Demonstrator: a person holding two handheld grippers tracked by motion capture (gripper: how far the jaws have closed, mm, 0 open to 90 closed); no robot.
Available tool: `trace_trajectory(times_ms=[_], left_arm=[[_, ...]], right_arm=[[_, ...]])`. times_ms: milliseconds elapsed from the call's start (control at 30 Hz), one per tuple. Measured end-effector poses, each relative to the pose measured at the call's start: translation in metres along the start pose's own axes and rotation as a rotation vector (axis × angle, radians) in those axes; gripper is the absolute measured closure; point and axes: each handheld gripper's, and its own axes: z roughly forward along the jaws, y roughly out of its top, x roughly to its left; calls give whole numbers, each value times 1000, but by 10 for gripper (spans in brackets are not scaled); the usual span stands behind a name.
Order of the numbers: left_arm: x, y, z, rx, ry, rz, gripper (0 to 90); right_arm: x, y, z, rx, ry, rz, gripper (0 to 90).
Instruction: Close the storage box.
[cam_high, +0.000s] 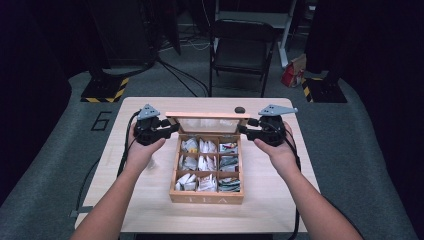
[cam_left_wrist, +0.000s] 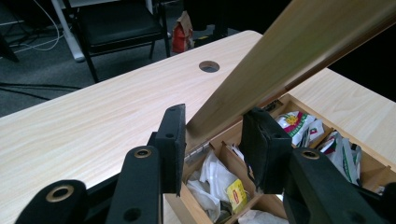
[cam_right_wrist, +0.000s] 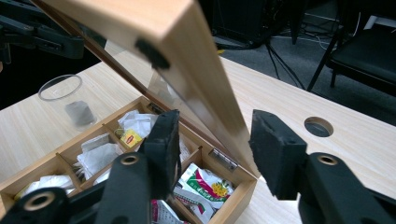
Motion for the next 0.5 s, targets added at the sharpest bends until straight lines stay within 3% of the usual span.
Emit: trace_trajectory(times_ms=[500], left_arm=[[-5,-8,-5,7,-3,11,605]], right_arm=[[18,3,-21,-38,-10,-40,569]])
